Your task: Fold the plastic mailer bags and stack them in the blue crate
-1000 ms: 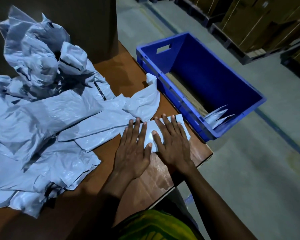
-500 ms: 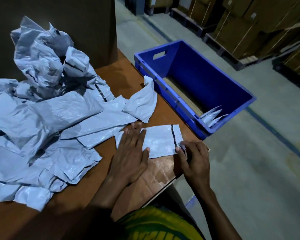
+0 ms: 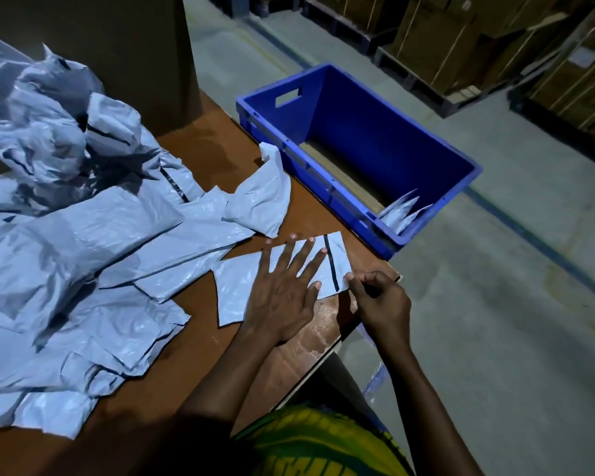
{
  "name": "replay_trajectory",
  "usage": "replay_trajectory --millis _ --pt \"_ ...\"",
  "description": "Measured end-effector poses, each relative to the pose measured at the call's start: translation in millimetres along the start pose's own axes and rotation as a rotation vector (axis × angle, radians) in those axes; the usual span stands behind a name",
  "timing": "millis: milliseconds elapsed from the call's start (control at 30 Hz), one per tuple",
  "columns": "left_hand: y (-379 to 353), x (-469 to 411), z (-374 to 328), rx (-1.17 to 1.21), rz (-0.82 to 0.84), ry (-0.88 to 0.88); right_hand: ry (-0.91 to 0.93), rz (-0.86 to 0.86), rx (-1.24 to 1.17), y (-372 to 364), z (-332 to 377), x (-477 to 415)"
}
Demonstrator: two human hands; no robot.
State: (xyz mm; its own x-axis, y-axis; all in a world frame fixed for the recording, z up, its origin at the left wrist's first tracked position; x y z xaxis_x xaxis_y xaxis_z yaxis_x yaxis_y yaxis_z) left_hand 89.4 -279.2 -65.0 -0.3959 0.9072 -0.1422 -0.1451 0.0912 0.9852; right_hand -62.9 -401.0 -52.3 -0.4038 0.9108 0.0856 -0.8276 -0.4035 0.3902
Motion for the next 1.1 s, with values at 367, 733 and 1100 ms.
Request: replay_trajectory --millis 367,733,1100 --pt "4.6 6.6 6.0 0.108 -0.044 0.006 -0.284 -0.074 -0.465 1.3 -1.9 6.4" --pt "35.2 44.9 35.7 0.341 -0.324 0.338 0.733 0.144 0.302 -50.4 71.2 27.9" --pt "9.3 62.1 33.8 0.113 -0.098 0.319 0.684 0.344 0.613 -97.4 32.1 21.0"
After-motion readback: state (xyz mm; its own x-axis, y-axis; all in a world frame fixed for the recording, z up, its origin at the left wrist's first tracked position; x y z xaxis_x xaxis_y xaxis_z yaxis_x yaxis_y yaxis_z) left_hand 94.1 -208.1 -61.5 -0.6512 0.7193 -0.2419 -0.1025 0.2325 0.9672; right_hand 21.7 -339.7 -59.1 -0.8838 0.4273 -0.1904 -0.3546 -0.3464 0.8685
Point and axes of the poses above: each hand's wrist, its own x-axis away from the middle knuckle, its own y-axis out of the back of the hand, z = x × y, the point moved 7 cm from there along -x, towards the middle knuckle, and after that the axes turned 12 degrees about -x, right-handed, at the moved point
